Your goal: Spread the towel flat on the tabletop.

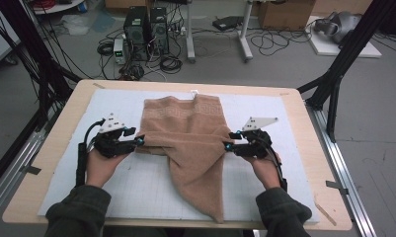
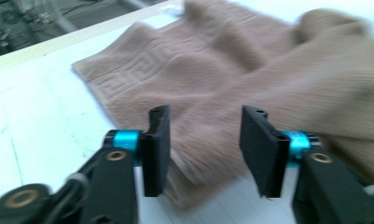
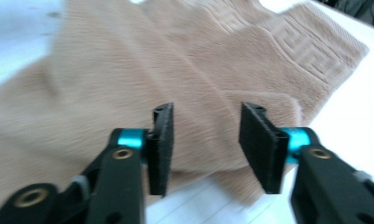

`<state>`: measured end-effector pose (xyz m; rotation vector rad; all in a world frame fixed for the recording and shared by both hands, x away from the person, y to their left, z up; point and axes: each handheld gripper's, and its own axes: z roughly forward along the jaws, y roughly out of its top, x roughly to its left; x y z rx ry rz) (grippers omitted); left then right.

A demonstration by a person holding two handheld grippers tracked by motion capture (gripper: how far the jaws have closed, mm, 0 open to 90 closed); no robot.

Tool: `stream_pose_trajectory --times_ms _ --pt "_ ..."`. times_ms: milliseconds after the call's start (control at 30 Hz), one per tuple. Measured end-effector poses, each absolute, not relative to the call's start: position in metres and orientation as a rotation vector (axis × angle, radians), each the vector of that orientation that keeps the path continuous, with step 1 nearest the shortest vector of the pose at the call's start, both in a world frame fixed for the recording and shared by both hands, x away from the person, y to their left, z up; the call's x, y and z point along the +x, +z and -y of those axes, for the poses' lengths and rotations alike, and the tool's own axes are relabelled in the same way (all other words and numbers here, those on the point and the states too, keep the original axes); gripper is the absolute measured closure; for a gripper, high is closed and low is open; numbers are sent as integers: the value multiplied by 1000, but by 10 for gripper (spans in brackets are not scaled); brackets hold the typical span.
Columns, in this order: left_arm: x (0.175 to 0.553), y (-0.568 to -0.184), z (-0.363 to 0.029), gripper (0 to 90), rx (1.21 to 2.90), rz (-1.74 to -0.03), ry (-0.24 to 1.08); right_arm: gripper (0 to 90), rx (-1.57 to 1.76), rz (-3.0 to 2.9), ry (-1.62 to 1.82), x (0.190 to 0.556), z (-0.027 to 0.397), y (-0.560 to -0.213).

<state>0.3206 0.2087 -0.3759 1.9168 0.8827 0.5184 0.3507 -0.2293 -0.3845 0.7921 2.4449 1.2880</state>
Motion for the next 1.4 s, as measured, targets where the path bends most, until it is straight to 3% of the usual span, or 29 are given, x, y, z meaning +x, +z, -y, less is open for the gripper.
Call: stream_pose_trajectory --times_ms 133,333,367,400,467,533,833,1100,1233,1333,1400 --pt "301 -386 -201 473 1958 -801 442 521 699 -2487 1324 316 225 -394" --pt "319 -415 -172 431 2076 -796 418 501 624 -2663 1236 306 200 -433" --pt "323 -420 -167 490 2096 -789 422 507 624 -2682 1214 308 196 -439" --pt "327 -425 -164 612 2123 -785 419 534 616 -2701 1190 311 192 -445" --pt "332 -433 -161 853 2149 -808 390 713 600 -2691 1215 314 190 -447" --pt "328 -433 -164 896 2124 -813 389 819 571 -2705 1225 315 189 -447" --pt "298 -385 -189 898 2009 -771 505 850 515 -2662 1230 303 202 -421" --pt "349 -388 -168 897 2004 -851 506 851 590 -2551 1157 327 226 -396" --pt "369 -404 -163 888 2006 -901 445 851 711 -2539 1102 353 241 -410" --pt "362 -403 -164 816 2026 -881 448 851 807 -2599 1020 368 247 -435" --pt "351 -397 -168 755 2029 -845 455 850 810 -2583 1039 368 248 -434"
